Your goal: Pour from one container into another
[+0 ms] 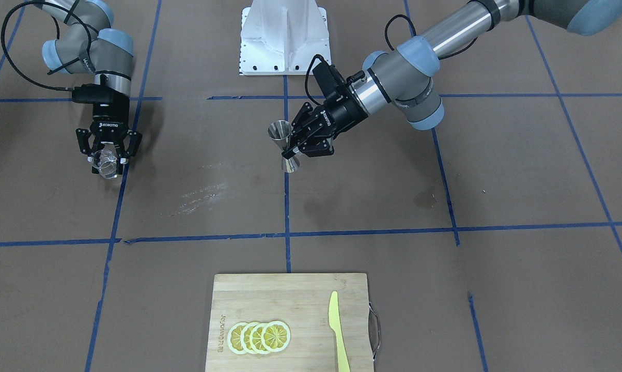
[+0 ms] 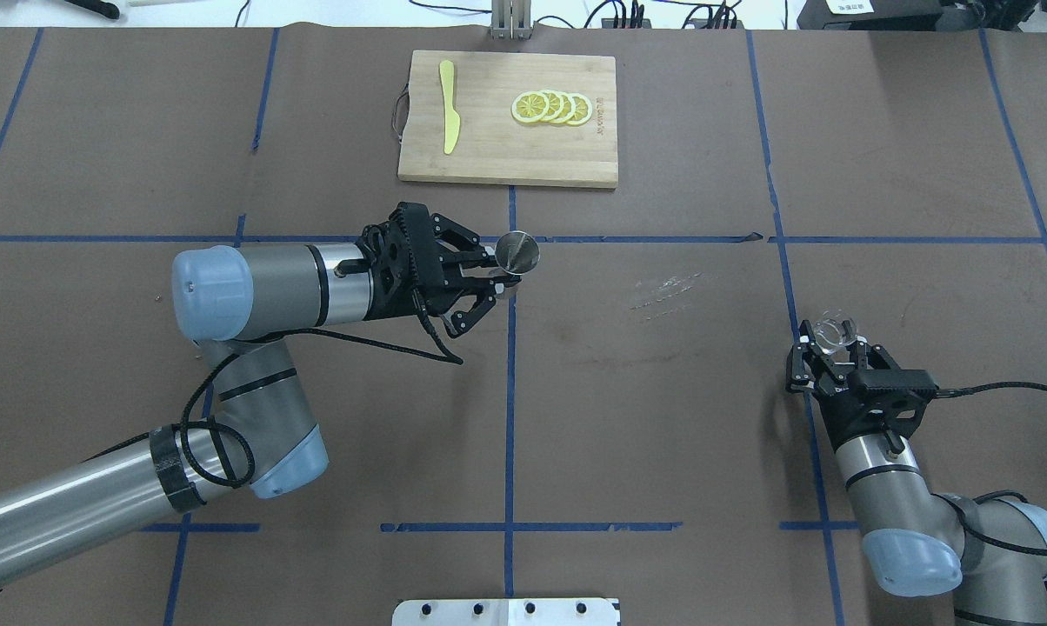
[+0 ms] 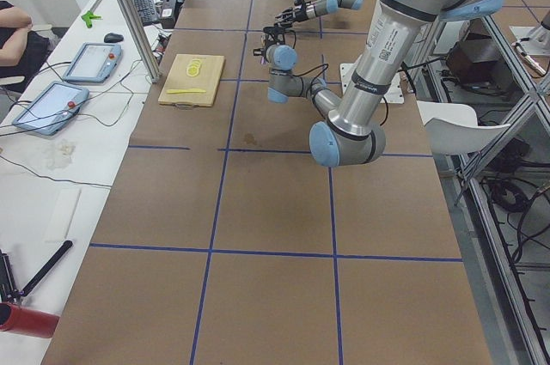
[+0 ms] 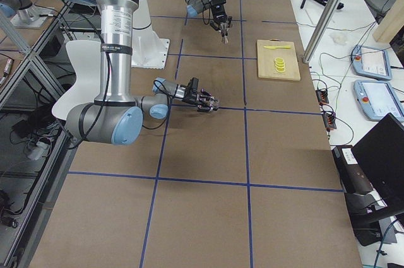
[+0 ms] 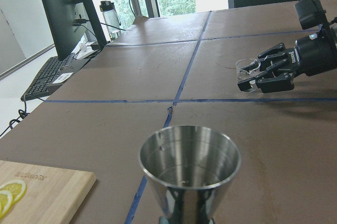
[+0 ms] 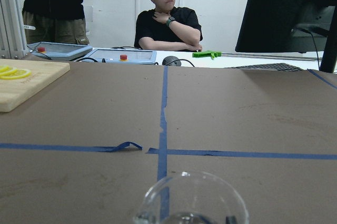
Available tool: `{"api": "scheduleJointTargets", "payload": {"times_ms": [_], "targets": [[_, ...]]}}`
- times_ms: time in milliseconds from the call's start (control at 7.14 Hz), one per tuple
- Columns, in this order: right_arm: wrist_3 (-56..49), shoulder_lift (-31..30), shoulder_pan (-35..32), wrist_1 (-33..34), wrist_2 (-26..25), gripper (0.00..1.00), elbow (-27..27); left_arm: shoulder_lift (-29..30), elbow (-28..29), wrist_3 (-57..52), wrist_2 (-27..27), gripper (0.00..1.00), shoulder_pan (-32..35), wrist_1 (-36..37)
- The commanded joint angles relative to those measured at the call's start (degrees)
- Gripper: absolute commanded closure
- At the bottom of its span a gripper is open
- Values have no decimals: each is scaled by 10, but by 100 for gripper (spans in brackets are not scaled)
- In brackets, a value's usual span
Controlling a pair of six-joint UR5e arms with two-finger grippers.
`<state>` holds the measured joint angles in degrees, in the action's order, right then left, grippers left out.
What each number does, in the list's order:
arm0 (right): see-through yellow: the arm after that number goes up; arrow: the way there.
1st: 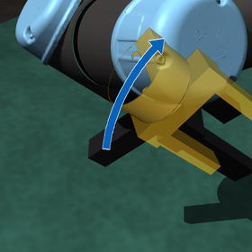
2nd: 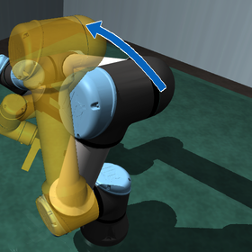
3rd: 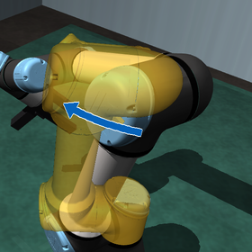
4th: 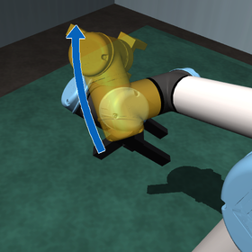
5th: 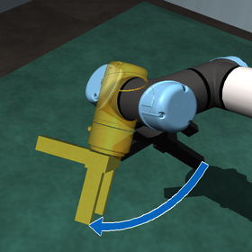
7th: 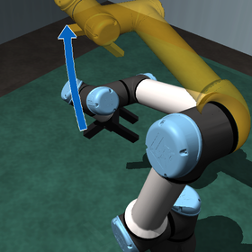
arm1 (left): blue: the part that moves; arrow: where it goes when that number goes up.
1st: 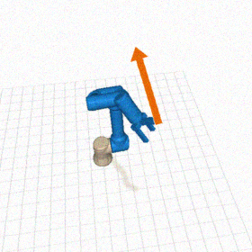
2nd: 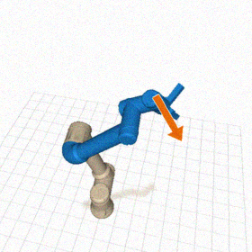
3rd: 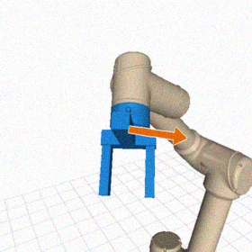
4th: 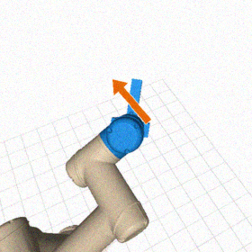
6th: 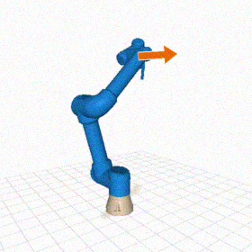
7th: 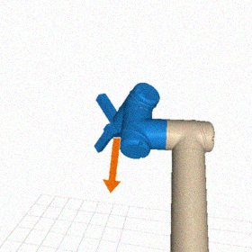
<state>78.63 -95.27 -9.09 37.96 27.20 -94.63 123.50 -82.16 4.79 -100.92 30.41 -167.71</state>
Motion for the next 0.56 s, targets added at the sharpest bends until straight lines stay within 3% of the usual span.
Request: {"api": "scheduleJointTargets", "payload": {"times_ms": [0, 280, 420], "targets": [[-142, -6, -1, -178, -5, 100, 14, 0, -2, 0, -2, 100, 0, -1], [-226, 0, -14, -346, 2, 100, 84, -7, -16, 0, -2, 100, -1, -1], [-279, 9, -15, -359, 0, 100, 94, -12, -21, 0, -2, 100, -1, -1]]}}
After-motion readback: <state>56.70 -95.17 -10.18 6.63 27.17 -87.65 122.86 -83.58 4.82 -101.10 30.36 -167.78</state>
